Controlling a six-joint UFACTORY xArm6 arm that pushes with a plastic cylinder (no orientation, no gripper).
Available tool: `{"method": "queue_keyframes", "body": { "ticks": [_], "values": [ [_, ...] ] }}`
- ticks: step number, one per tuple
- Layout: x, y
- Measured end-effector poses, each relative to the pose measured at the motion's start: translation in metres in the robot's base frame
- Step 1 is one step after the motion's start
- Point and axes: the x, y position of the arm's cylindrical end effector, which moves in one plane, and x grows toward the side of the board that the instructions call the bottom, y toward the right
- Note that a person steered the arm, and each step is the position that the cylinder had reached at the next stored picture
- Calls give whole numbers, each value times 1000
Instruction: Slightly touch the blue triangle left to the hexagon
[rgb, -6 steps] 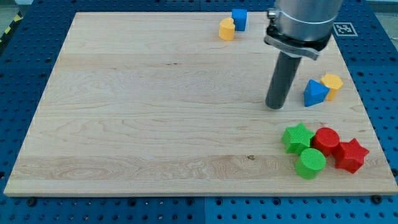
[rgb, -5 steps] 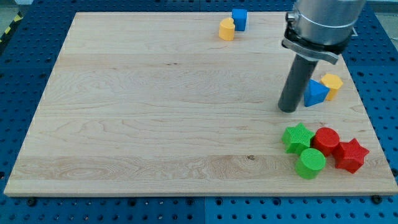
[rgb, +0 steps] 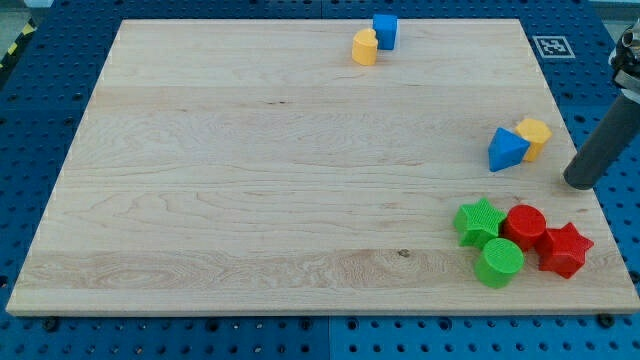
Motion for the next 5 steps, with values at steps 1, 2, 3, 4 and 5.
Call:
{"method": "queue_keyframes", "body": {
  "ticks": [1,2,3,4,5],
  "values": [
    [-6,-27],
    [-17,-78],
    [-37,-124],
    [-21,-138],
    [-8,-124]
  ]
}}
